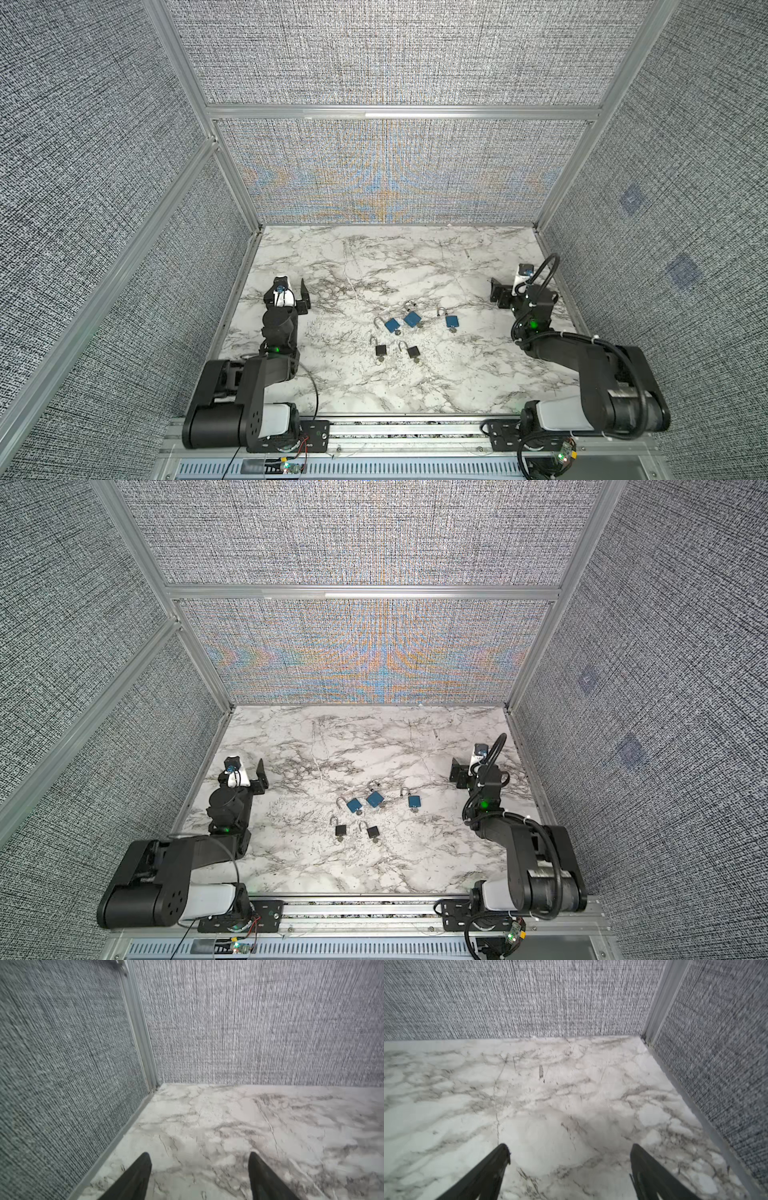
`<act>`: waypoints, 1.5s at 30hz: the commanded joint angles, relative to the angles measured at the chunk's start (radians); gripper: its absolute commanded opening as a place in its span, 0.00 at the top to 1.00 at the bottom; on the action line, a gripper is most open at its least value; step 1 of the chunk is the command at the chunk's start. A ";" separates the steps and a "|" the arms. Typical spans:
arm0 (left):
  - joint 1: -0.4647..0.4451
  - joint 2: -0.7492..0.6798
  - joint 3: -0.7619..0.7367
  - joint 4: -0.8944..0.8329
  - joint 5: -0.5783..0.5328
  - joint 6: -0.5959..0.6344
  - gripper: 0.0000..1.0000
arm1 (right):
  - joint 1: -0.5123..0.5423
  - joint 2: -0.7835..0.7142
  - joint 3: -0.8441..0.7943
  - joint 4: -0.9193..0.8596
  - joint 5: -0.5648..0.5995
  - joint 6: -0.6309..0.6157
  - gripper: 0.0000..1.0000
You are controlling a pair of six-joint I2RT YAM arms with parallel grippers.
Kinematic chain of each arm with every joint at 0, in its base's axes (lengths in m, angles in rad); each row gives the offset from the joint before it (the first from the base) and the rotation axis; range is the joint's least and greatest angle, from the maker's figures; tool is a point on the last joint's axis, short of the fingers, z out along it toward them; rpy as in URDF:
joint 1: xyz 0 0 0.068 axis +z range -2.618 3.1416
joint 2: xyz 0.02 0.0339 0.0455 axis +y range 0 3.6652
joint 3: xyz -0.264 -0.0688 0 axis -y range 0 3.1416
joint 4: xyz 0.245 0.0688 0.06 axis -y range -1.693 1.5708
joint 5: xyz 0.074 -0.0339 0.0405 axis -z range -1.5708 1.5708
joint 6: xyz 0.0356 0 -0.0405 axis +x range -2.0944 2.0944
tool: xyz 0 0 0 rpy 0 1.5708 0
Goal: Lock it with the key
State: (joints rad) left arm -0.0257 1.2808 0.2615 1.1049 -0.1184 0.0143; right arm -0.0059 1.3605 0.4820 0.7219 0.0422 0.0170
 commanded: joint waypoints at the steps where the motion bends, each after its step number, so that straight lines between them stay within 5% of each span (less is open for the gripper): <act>1: -0.005 -0.077 0.089 -0.280 -0.024 -0.100 0.35 | 0.037 -0.055 0.117 -0.344 0.090 0.080 0.15; 9: -0.105 -0.105 0.351 -0.774 0.019 -0.315 0.51 | 0.286 -0.029 0.351 -0.840 0.214 0.161 0.26; 17: -0.278 -0.107 0.398 -0.939 0.044 -0.401 0.53 | 0.479 0.008 0.314 -0.971 0.174 0.271 0.34; 27: -0.310 -0.044 0.423 -0.951 0.083 -0.419 0.53 | 0.491 0.141 0.285 -0.920 0.018 0.331 0.40; 45: -0.316 -0.019 0.422 -0.942 0.101 -0.416 0.54 | 0.500 0.260 0.340 -0.935 0.051 0.335 0.55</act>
State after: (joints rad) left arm -0.3408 1.2552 0.6773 0.1486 -0.0235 -0.4046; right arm 0.4927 1.6138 0.8139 -0.1936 0.0708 0.3439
